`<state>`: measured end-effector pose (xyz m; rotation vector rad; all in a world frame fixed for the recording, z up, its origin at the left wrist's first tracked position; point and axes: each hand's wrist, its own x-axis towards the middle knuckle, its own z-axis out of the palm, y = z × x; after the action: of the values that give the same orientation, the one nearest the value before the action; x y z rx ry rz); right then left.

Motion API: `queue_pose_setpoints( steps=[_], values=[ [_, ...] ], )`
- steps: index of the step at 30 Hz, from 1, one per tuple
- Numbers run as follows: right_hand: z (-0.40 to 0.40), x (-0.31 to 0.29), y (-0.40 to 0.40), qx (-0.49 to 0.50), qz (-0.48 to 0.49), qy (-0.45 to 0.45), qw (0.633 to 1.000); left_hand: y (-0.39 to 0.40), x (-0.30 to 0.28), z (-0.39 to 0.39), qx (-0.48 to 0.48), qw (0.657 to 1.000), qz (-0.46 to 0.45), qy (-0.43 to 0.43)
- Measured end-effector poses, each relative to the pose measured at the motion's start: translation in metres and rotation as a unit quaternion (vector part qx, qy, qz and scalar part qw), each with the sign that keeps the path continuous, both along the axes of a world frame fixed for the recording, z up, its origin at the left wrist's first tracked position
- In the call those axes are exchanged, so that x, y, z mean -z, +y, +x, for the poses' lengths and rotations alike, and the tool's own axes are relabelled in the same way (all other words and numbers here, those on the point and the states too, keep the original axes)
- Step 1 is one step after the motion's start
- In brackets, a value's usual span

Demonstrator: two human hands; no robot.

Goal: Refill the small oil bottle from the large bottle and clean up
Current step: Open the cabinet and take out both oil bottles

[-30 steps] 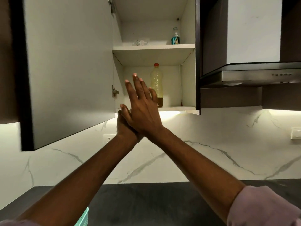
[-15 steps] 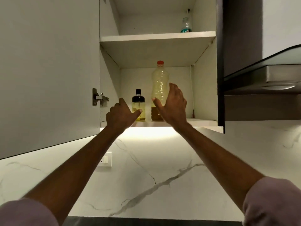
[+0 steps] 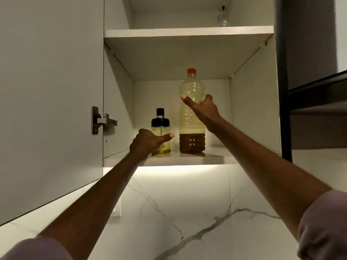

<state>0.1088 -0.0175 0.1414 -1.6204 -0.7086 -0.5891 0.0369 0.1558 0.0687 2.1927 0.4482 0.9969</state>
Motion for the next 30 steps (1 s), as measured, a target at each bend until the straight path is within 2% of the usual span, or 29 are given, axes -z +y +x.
queue_pose_setpoints(
  steps=[14,21,26,30],
  values=[
    [0.003,-0.008,0.017,0.092,0.041,0.006,0.995,-0.008,-0.011,0.018,0.005,0.999,0.044,0.010],
    [-0.036,-0.009,-0.016,-0.026,0.029,0.010,0.999,-0.028,-0.013,-0.028,0.155,0.986,0.042,-0.044],
    [-0.073,-0.004,-0.046,-0.105,0.014,-0.039,0.994,-0.045,-0.019,-0.063,0.199,0.975,0.065,-0.074],
    [-0.102,0.006,-0.069,-0.129,0.001,-0.066,0.989,-0.064,-0.012,-0.092,0.215,0.970,0.087,-0.071]
  ],
)
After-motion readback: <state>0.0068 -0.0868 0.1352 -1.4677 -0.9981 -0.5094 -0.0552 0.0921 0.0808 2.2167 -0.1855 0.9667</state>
